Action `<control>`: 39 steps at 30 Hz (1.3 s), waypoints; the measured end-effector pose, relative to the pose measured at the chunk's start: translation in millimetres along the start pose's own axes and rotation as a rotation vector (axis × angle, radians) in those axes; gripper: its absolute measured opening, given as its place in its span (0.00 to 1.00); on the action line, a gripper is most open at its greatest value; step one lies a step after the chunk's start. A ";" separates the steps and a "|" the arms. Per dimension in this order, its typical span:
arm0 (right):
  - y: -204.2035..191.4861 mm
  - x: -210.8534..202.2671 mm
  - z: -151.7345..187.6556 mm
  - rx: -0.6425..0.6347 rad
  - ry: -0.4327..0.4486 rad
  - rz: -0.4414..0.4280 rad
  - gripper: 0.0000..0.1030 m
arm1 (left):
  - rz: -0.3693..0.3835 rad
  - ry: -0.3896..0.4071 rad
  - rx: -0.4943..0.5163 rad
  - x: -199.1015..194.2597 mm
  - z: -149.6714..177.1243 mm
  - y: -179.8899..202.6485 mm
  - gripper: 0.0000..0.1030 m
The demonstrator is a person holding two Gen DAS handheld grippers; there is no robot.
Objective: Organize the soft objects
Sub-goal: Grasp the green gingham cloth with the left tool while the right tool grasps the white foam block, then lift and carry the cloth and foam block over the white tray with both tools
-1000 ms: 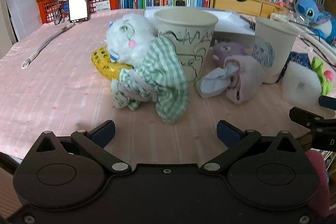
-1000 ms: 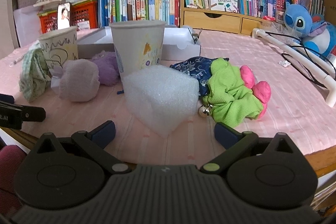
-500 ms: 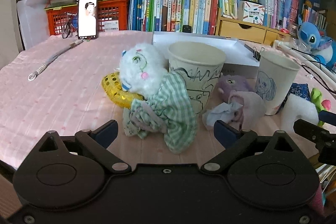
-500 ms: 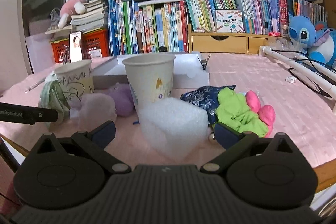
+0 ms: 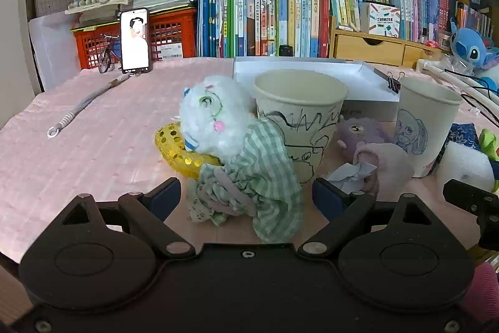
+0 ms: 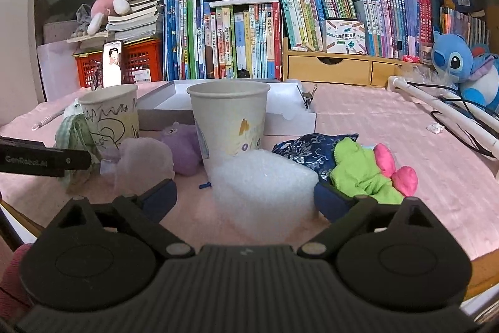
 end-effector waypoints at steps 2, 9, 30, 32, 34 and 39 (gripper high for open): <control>-0.9 2.2 -0.4 -0.007 -0.003 0.005 0.96 | -0.004 -0.005 -0.003 3.4 0.7 0.4 0.88; -2.6 9.0 -2.6 -0.042 0.006 0.051 0.95 | -0.026 -0.008 -0.007 12.5 4.1 -2.8 0.88; 2.0 -3.9 -10.5 -0.034 0.098 0.129 0.71 | 0.006 0.035 -0.038 -14.3 2.3 -8.8 0.46; 0.8 -8.4 -14.6 -0.034 0.120 0.121 0.70 | 0.008 0.055 -0.038 -21.8 -0.8 -8.0 0.46; 1.2 -12.7 -16.9 -0.028 0.136 0.111 0.70 | 0.016 0.075 -0.045 -29.0 -4.4 -7.3 0.46; 2.5 -19.7 -21.6 -0.004 0.156 0.078 0.70 | 0.040 0.113 -0.055 -43.2 -12.1 -4.8 0.46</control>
Point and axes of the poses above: each gripper's, at about its wrist camera, not at the fingertips, and x roughly the way its jaws point, y to its right, z to its underside, the point moved 9 cm from there along x, roughly the way its jaws point, and after that the axes turned 7 degrees about -y, right-handed, at the moved point
